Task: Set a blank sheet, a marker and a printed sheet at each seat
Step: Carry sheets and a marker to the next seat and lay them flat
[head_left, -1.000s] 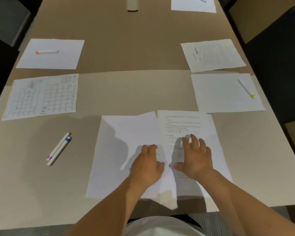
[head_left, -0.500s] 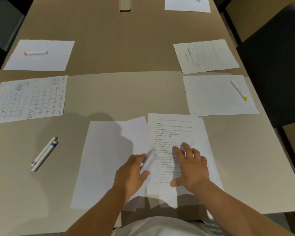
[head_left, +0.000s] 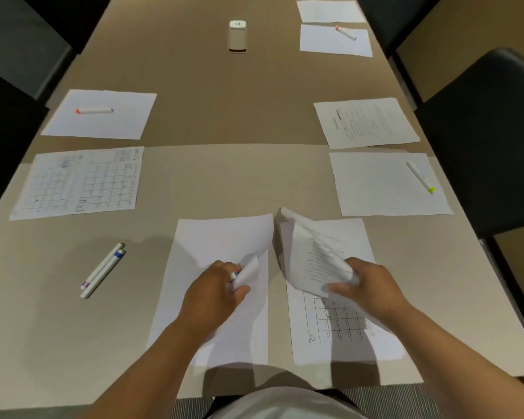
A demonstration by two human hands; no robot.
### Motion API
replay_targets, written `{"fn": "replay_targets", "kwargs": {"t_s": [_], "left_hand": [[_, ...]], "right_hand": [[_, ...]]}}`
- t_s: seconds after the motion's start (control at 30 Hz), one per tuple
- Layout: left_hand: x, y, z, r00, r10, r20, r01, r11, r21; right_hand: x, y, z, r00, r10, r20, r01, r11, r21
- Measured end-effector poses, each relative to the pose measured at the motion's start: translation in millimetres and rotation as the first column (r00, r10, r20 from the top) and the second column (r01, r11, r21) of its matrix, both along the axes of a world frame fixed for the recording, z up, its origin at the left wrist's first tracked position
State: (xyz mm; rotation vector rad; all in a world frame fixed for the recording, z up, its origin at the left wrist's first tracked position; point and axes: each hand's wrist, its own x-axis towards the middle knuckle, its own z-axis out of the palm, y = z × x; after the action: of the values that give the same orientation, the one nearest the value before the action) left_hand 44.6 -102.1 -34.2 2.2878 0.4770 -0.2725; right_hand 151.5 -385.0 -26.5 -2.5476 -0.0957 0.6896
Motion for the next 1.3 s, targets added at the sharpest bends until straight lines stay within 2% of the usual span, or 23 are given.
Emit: {"fn": "replay_targets", "kwargs": {"t_s": [0.07, 0.23, 0.37, 0.57, 0.73, 1.0, 1.13, 1.3], "left_hand": [[4.1, 3.1, 7.3, 0.997, -0.046, 0.057, 0.044, 0.998, 0.032], [18.2, -4.3, 42.7, 0.997, -0.025, 0.08, 0.035, 0.991, -0.129], [31.8, -22.5, 66.7, 0.98, -0.123, 0.158, 0.152, 0.97, -0.19], [49.1, -78.8, 96.2, 0.969, -0.135, 0.204, 0.182, 0.956, -0.23], [70.3, -172.4, 124.9, 0.94, -0.138, 0.311, 0.229, 0.933, -0.278], [99.9, -391.8, 166.3, 0.883, -0.207, 0.42, 0.365, 0.867, -0.341], [118.1, -486.4, 186.1, 0.84, -0.291, 0.458, 0.476, 0.801, -0.364], [159.7, -611.9, 194.8, 0.787, -0.366, 0.496, 0.586, 0.694, -0.419]], "right_hand": [[-3.3, -0.6, 13.1, 0.996, -0.086, 0.008, 0.085, 0.99, 0.115], [-23.8, 1.4, 45.5, 0.976, -0.216, -0.034, 0.216, 0.927, 0.308], [-51.8, -8.7, 63.8, 0.94, -0.336, -0.064, 0.326, 0.823, 0.465], [-76.5, -73.2, 88.8, 0.841, -0.525, -0.132, 0.477, 0.603, 0.64], [-81.1, -165.2, 101.4, 0.775, -0.613, -0.152, 0.509, 0.464, 0.725], [-80.3, -361.9, 132.8, 0.705, -0.697, -0.133, 0.503, 0.359, 0.786], [-87.4, -445.3, 150.3, 0.609, -0.783, -0.127, 0.517, 0.27, 0.812], [-82.7, -547.8, 160.3, 0.482, -0.871, -0.099, 0.536, 0.204, 0.819]]}}
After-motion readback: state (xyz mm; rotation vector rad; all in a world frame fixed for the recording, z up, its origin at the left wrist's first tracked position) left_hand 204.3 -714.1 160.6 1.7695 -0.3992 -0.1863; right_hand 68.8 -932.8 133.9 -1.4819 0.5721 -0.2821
